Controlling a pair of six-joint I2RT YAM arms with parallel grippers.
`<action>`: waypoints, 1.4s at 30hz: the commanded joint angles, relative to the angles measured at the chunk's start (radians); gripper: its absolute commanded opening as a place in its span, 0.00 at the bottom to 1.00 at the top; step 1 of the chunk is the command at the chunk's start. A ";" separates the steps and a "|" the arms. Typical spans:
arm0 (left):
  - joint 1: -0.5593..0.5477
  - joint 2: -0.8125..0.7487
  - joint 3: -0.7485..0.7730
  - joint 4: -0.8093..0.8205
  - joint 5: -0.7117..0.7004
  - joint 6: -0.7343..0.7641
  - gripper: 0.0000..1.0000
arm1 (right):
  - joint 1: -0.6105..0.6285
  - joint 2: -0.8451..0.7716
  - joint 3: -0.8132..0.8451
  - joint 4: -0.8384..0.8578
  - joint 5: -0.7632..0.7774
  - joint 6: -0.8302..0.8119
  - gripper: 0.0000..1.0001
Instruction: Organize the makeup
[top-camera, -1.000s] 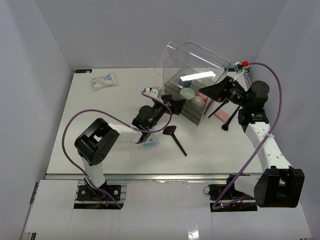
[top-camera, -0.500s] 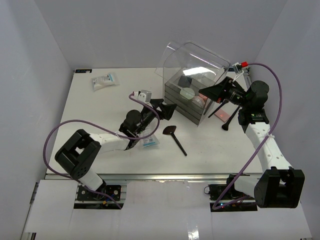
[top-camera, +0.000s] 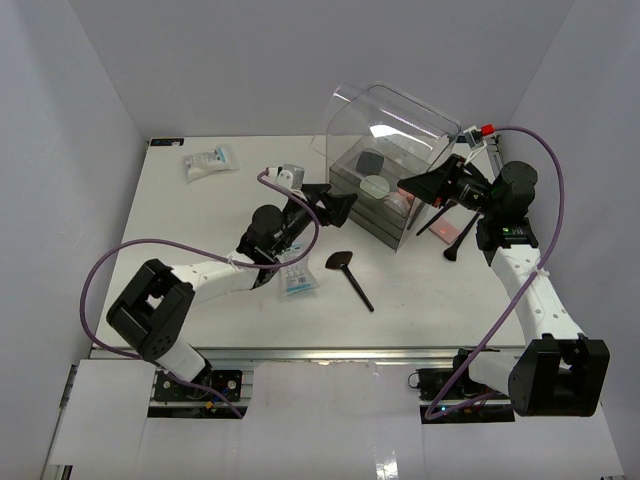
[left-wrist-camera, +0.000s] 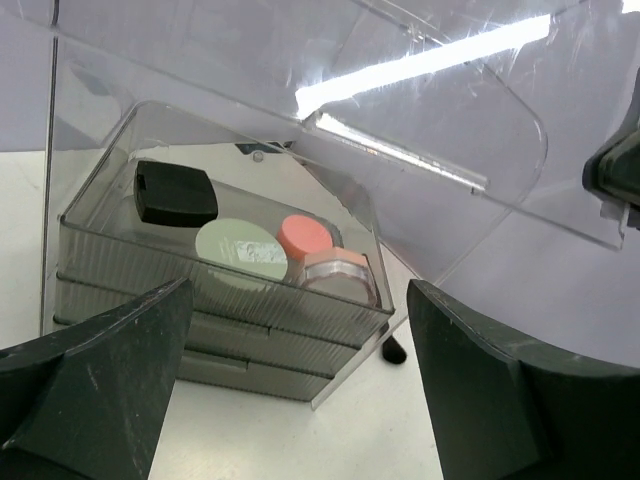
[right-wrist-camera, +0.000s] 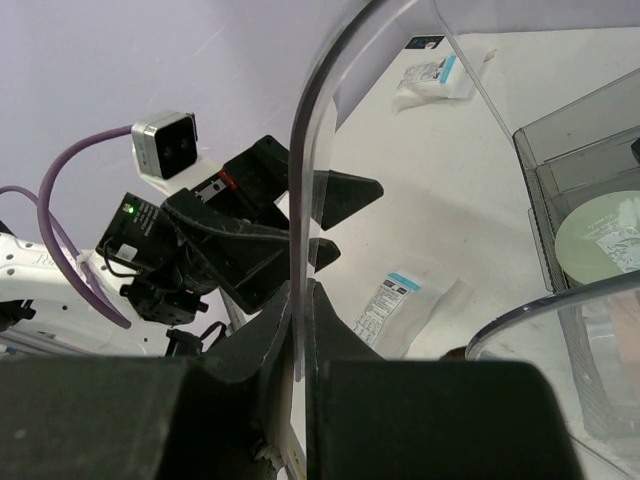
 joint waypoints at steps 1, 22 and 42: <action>0.028 0.059 0.076 -0.022 -0.047 -0.059 0.98 | 0.004 -0.043 0.023 0.066 -0.019 -0.035 0.08; 0.049 0.108 0.174 0.081 0.036 -0.266 0.98 | 0.003 -0.058 0.004 0.022 -0.008 -0.099 0.21; 0.103 0.048 0.171 0.035 0.091 -0.262 0.98 | -0.353 -0.158 0.042 -0.662 -0.210 -0.776 0.60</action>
